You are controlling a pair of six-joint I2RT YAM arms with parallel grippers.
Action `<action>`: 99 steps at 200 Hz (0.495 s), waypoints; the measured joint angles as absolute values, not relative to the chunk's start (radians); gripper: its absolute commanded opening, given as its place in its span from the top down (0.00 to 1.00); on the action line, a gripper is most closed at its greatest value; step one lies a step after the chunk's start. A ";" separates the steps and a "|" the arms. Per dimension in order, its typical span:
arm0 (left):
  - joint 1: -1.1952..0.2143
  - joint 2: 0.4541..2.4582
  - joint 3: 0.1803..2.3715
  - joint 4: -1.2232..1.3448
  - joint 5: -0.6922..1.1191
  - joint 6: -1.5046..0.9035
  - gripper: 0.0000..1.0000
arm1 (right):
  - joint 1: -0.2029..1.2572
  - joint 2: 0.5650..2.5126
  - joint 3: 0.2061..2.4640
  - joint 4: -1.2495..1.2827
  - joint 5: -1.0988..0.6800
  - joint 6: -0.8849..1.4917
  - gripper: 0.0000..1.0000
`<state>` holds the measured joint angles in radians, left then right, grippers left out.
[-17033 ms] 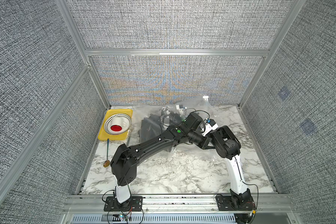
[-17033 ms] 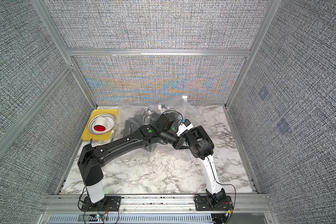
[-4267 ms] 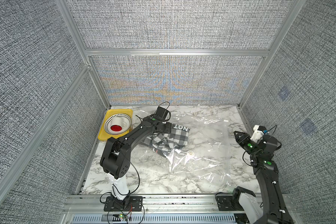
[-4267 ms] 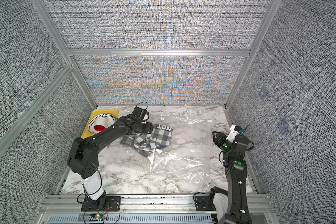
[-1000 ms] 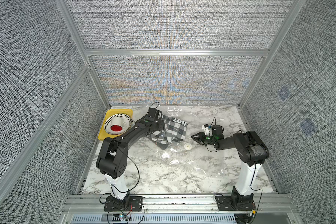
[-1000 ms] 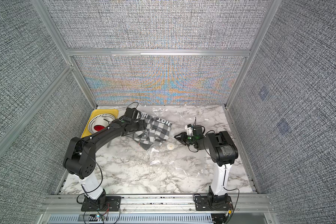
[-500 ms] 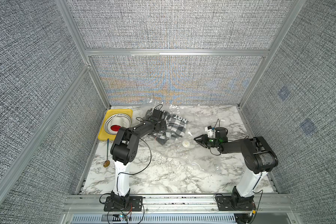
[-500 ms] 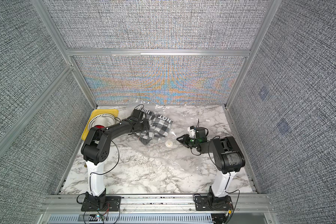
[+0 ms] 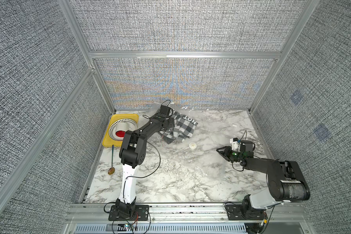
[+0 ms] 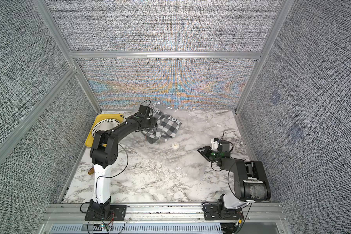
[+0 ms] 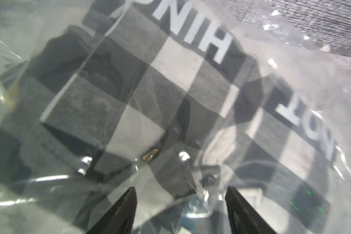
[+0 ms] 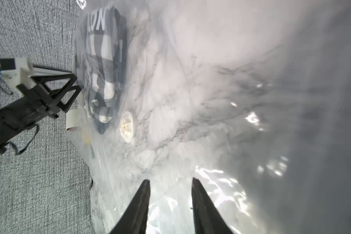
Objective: Place the folded shirt into the vacuum bag
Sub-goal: Adjust the vacuum bag at the center of the board.
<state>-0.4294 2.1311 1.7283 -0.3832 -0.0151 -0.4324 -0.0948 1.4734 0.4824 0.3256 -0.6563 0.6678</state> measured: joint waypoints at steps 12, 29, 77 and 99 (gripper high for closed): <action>-0.452 2.078 1.721 -0.390 0.015 -0.427 0.28 | -0.149 1.419 0.480 0.295 -0.657 0.656 0.62; -0.497 2.040 1.725 -0.412 0.053 -0.427 0.28 | -0.226 1.354 0.495 0.249 -0.660 0.636 0.61; -0.651 2.091 1.800 -0.459 0.172 -0.435 0.28 | -0.415 1.337 0.590 0.191 -0.680 0.601 0.56; -0.690 2.204 1.913 -0.477 0.215 -0.450 0.28 | -0.451 1.395 0.645 0.192 -0.689 0.609 0.46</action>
